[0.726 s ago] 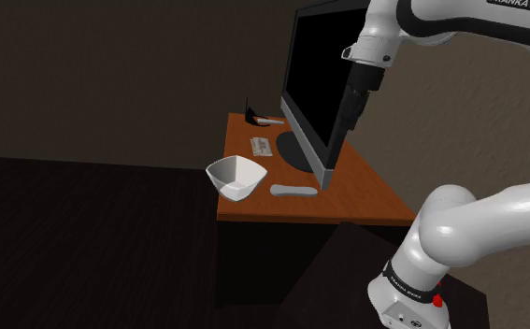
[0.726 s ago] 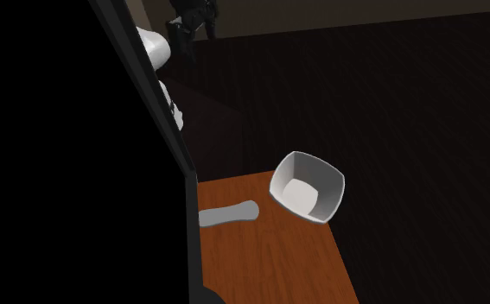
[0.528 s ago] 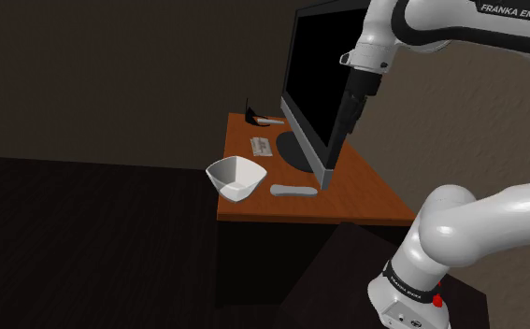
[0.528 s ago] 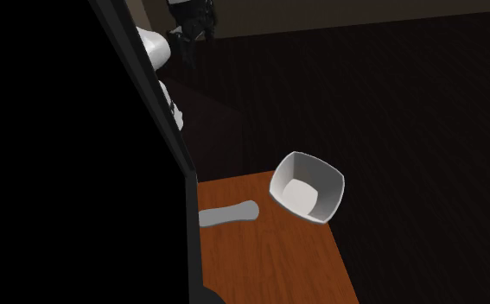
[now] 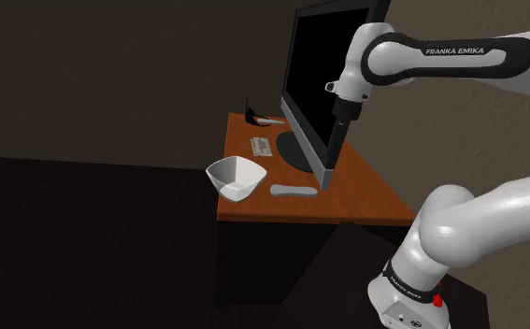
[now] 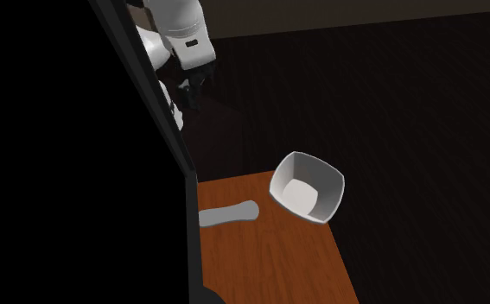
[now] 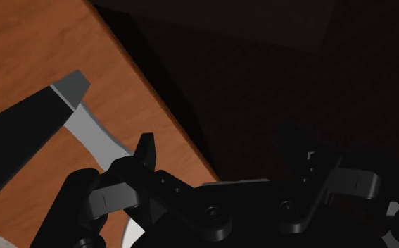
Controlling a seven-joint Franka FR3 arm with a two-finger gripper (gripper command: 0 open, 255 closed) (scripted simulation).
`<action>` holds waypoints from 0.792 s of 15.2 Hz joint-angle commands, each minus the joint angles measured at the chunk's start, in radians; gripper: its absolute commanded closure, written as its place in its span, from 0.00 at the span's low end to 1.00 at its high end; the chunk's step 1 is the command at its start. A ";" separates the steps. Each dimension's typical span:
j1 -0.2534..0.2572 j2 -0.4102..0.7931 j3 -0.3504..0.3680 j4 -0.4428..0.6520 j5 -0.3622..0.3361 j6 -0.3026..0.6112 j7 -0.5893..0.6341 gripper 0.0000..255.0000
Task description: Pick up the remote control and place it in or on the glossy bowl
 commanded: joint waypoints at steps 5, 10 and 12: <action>0.003 0.134 -0.092 -0.063 -0.057 0.199 -0.168 0.00; 0.016 0.296 -0.168 -0.067 -0.078 0.369 -0.309 0.00; 0.025 0.372 -0.198 -0.057 -0.075 0.435 -0.369 0.00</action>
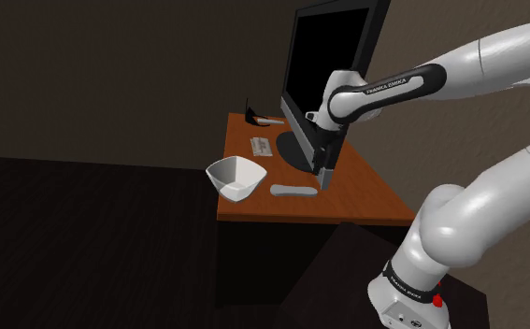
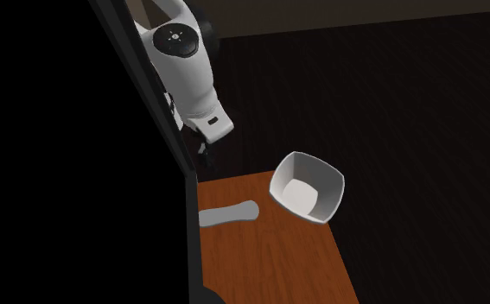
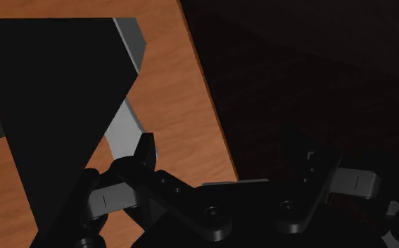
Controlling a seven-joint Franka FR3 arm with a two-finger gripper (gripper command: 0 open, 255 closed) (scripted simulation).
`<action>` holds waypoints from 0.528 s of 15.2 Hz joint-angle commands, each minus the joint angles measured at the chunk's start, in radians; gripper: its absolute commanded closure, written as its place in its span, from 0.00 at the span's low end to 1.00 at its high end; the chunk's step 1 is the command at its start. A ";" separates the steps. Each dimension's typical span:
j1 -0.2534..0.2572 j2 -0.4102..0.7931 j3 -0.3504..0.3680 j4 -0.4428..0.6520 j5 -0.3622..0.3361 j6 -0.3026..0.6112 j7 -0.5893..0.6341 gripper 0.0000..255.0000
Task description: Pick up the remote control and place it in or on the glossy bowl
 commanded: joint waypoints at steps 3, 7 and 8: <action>0.010 0.182 -0.068 0.038 0.026 0.124 -0.135 0.00; 0.033 0.168 -0.013 0.077 0.057 0.337 -0.198 0.00; 0.032 0.168 -0.013 0.077 0.057 0.337 -0.198 0.00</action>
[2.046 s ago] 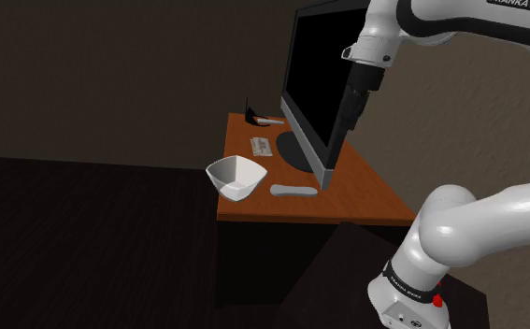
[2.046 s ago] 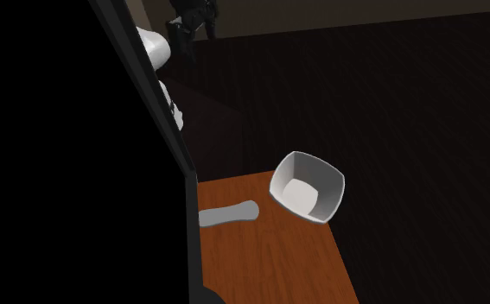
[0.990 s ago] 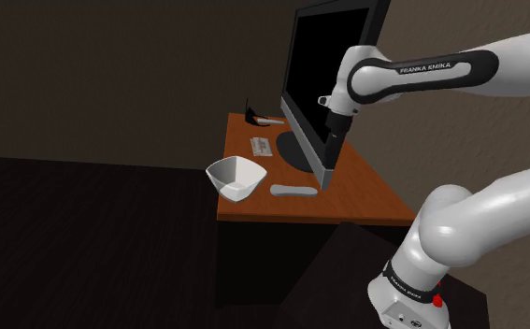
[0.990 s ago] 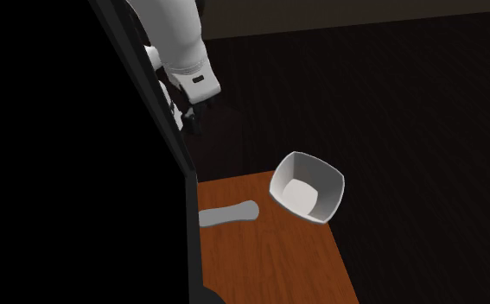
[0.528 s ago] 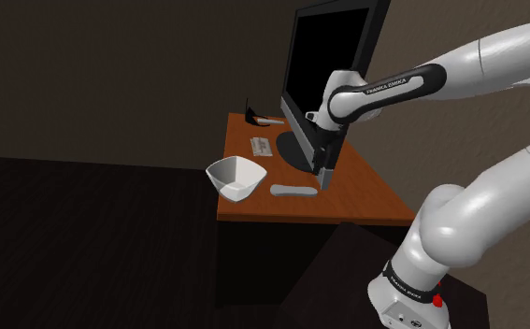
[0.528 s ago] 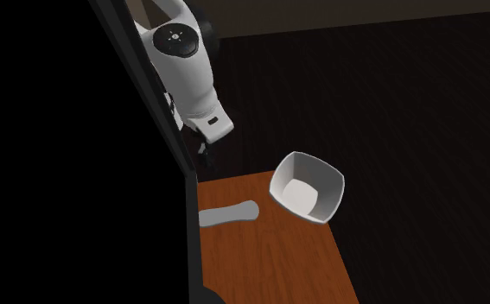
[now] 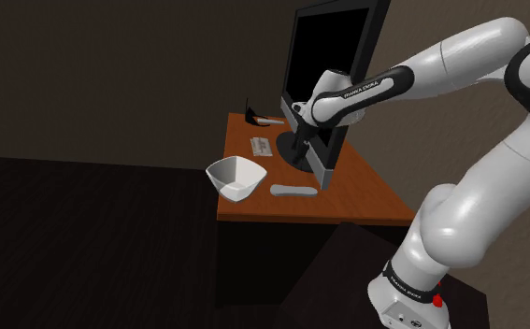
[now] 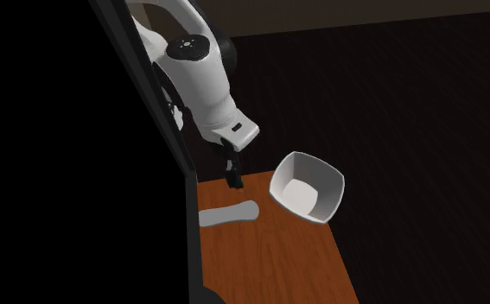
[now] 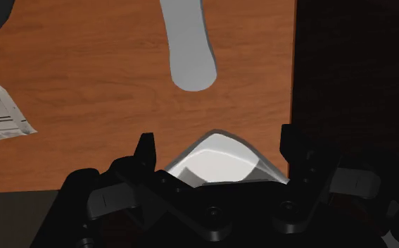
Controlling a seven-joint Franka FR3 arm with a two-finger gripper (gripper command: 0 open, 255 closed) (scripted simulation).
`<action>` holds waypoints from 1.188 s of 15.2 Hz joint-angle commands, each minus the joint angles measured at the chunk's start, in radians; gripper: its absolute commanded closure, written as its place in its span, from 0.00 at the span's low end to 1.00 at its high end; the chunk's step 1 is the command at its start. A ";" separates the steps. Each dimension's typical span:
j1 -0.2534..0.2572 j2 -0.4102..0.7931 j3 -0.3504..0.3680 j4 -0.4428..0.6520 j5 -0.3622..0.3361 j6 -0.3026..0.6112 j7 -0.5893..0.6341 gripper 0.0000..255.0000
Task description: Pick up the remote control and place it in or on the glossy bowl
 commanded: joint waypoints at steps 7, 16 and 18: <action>0.002 0.259 -0.066 0.082 0.117 0.018 -0.195 0.00; -0.047 0.536 -0.061 0.187 0.244 0.041 -0.379 0.00; -0.049 0.561 -0.056 0.187 0.266 0.063 -0.393 0.00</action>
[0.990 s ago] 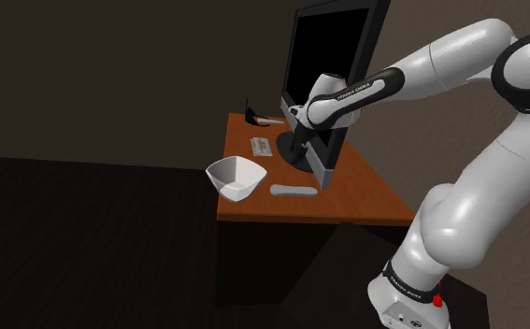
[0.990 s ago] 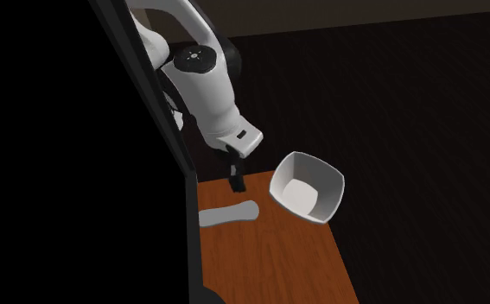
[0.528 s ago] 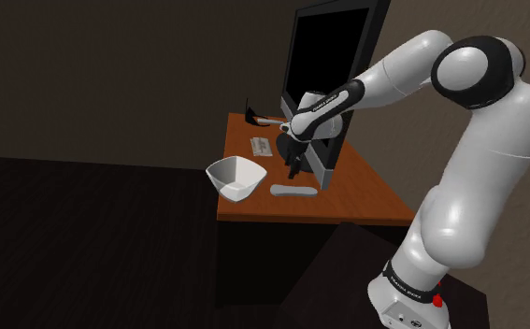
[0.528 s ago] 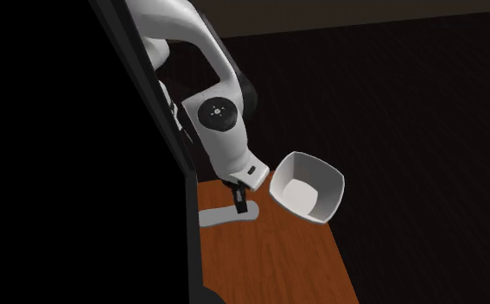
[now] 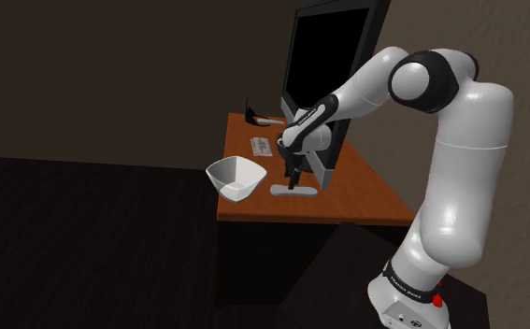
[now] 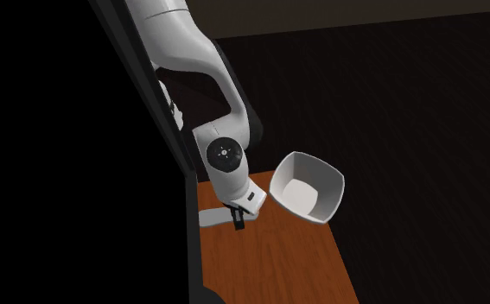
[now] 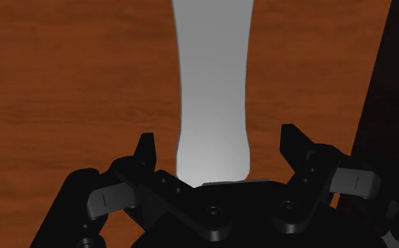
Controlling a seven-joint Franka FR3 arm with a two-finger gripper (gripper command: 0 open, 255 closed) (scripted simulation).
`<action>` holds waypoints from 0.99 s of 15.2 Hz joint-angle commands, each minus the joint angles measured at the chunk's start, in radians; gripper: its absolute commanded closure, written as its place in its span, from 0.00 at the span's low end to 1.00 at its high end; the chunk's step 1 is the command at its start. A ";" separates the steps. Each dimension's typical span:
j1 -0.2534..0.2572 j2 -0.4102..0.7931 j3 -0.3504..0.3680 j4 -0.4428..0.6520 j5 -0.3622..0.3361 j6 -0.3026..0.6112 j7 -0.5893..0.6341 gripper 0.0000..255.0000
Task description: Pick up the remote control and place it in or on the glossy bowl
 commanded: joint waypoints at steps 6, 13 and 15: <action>-0.040 0.084 -0.001 -0.015 0.055 0.053 -0.036 0.00; -0.042 0.079 -0.001 -0.034 0.060 0.067 -0.046 1.00; -0.049 0.059 -0.010 -0.059 0.055 0.071 -0.060 1.00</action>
